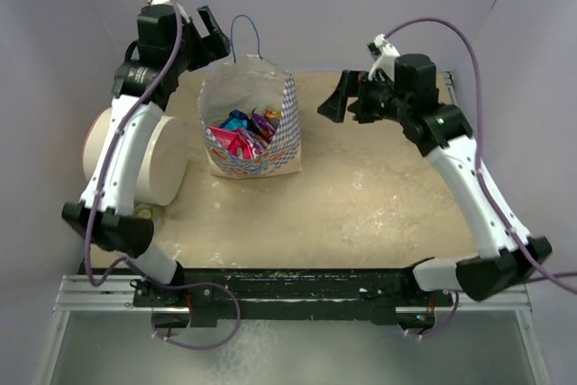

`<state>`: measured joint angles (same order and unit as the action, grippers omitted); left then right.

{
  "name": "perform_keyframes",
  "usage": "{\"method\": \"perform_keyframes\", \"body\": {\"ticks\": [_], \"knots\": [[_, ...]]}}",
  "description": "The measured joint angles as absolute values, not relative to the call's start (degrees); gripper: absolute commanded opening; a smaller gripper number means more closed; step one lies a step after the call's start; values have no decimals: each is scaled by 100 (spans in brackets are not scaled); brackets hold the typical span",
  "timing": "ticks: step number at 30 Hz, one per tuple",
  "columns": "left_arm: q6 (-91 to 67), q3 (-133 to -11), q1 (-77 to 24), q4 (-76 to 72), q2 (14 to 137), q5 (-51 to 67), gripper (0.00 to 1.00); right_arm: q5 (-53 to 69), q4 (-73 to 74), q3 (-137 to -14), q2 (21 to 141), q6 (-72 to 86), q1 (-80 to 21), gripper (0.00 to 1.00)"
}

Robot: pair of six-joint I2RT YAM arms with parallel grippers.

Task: Take the snacks out of the paper bag
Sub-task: Adjust the paper bag at the center of the board.

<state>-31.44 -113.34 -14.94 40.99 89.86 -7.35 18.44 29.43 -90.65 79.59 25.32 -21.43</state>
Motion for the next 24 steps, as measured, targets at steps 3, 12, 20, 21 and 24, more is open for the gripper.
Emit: {"method": "perform_keyframes", "body": {"ticks": [3, 12, 20, 21, 24], "knots": [[-3140, -11430, -1197, 3603, 9699, -16, 99, 1737, 3378, -8790, 7168, 2497, -2143, 100], [-2978, -12770, -989, 2703, 11629, 917, 91, 1103, 4187, -8473, 5699, 2379, -2143, 100], [-3144, -13587, -939, 2163, 12455, 1441, 51, 878, 4407, -8344, 6045, 2307, -2143, 100], [-3188, -13590, -939, 2139, 12486, 1472, 47, 893, 4434, -8305, 6082, 2287, -2143, 100], [-3240, -13590, -939, 2123, 12534, 1525, 26, 943, 4464, -8263, 6088, 2217, -2143, 100]]}}
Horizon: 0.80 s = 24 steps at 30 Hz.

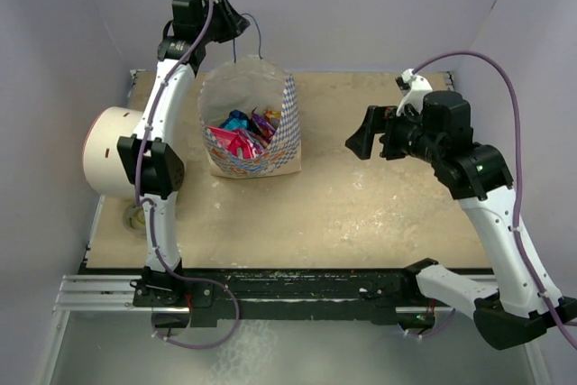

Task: Take the snacks out of the paper bag
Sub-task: Adjust the paper bag at the center of the board.

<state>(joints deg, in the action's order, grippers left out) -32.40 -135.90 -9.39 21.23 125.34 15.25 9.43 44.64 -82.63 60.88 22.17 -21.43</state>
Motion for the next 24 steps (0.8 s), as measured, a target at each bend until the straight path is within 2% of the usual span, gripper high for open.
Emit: {"method": "perform_keyframes", "body": {"ticks": [2, 8, 17, 24], "knots": [[-3284, -13590, -939, 2084, 12536, 1570, 15, 1055, 4447, -8263, 6051, 2132, -2143, 100], [-3341, -13568, -937, 2056, 12519, 1710, 0, 1509, 4235, -8263, 6042, 1876, -2434, 100], [-3551, -12798, -928, 2508, 11598, 1841, 0, 2394, 2161, -7605, 6410, 836, -3282, 98], [-3795, -12578, -899, 2797, 11332, 2095, 0, 3020, 1007, -7931, 7402, -819, -4032, 95]]}}
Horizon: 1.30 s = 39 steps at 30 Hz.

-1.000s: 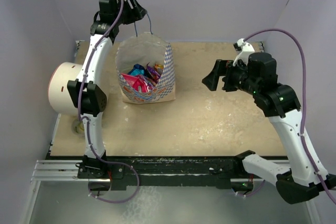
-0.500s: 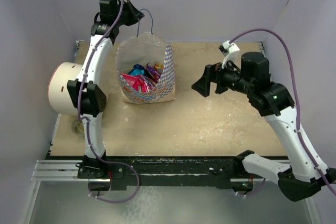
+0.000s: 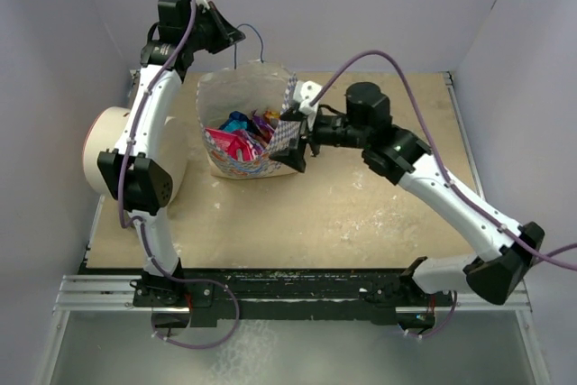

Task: Take the snacks out of the paper bag
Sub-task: Adjust the paper bag at the center of the board.

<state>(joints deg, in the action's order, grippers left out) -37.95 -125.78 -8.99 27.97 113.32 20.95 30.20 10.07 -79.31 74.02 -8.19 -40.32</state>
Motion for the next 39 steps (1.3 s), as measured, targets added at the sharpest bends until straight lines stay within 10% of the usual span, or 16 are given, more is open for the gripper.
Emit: {"method": "perform_keyframes", "body": {"ticks": [11, 22, 39], "knots": [[-4005, -12578, -899, 3210, 11194, 2300, 0, 3771, 1044, -8079, 8182, -2908, -4799, 79], [-4152, -12374, -899, 3454, 10812, 2460, 0, 3511, 834, -7915, 8182, -3164, -5015, 0], [-4165, -10733, -899, 4298, 8906, 1955, 0, 1837, 1623, -6576, 5843, -2287, -4751, 0]]}}
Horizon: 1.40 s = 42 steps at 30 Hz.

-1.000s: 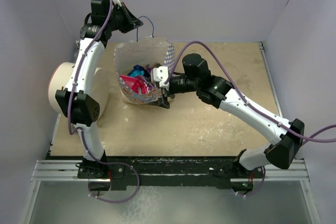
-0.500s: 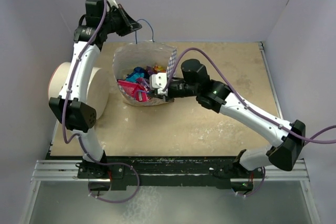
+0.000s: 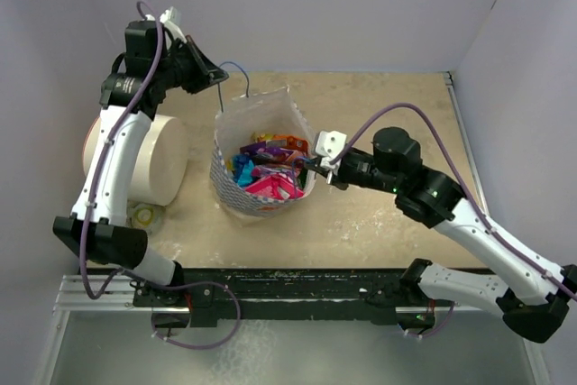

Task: Take the snacks out of the paper bag
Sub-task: Adjust the paper bag at the center of the board.

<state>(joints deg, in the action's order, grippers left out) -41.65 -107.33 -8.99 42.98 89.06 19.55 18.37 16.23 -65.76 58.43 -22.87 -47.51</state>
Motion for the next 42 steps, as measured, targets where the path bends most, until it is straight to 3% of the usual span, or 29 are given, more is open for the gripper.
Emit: {"method": "perform_keyframes", "body": {"ticks": [9, 17, 25, 27, 29, 36, 42], "knots": [[-4287, -9784, -902, 4720, 7749, 1896, 1, 1450, 2386, -6425, 5078, -2672, -4309, 0], [-4064, -9872, -895, 4877, 7502, 2093, 51, 1942, 2639, -6635, 5271, -2965, -3817, 0], [-2899, -11633, -847, 5502, 8742, 2394, 85, 2521, 2716, -6888, 5518, -2989, -3817, 0], [-2722, -11712, -779, 5690, 8794, 2285, 89, 2582, 2720, -6888, 5511, -2974, -3817, 0], [-2604, -11714, -646, 5946, 8759, 2189, 100, 2655, 2727, -6888, 5511, -2958, -3817, 0], [-2685, -10744, 381, 5787, 8132, 2416, 99, 2681, 2735, -6888, 5511, -2941, -3817, 0], [-3898, -8661, 808, 3546, 7542, 4160, 69, 2716, 2753, -6888, 5511, -2932, -3817, 0]]}}
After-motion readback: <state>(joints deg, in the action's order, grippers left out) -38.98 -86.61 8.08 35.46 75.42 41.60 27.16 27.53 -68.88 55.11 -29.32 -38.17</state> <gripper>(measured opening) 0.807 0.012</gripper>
